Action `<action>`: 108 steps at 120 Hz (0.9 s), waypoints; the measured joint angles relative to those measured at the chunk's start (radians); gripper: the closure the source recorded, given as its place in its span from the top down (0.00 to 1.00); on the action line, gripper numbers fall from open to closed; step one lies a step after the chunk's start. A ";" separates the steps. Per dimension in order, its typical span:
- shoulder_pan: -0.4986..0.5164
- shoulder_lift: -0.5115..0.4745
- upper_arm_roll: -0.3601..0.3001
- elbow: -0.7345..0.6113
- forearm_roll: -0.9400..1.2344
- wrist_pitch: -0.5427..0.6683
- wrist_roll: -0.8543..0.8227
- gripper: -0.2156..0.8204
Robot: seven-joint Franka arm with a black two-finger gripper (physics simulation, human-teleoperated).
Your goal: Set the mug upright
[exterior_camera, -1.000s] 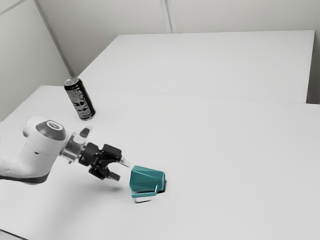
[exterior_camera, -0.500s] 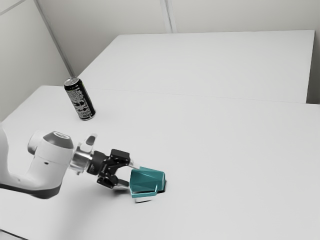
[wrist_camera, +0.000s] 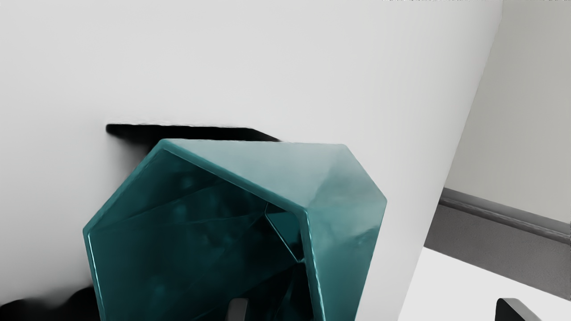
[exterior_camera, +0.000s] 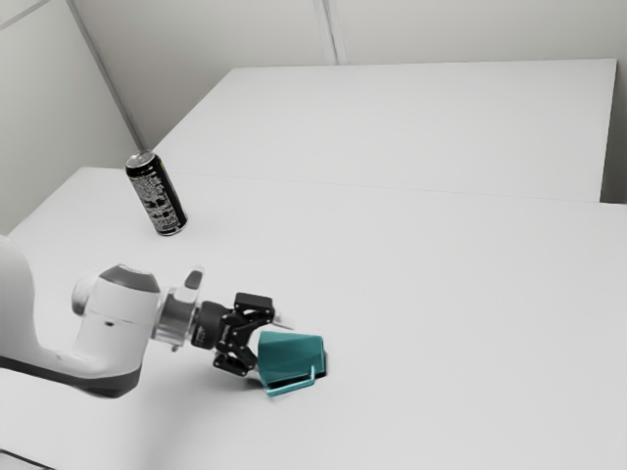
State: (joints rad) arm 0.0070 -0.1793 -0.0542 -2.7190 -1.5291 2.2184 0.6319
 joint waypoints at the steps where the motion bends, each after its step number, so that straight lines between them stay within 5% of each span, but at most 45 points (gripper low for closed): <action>1: 0.000 0.001 0.000 0.000 -0.002 0.000 0.000 0.79; 8: 0.000 0.006 -0.003 0.000 -0.013 0.005 -0.001 0.76; 27: 0.001 0.009 -0.004 0.000 -0.029 0.017 -0.004 0.36; 42: 0.001 0.010 -0.005 -0.001 -0.033 0.022 -0.005 0.19; 91: 0.001 -0.020 -0.026 0.057 -0.014 0.023 -0.016 0.05; 108: 0.001 0.004 -0.001 0.233 0.331 0.025 -0.040 0.04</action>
State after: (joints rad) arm 0.0080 -0.1752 -0.0556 -2.4859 -1.1978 2.2439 0.5915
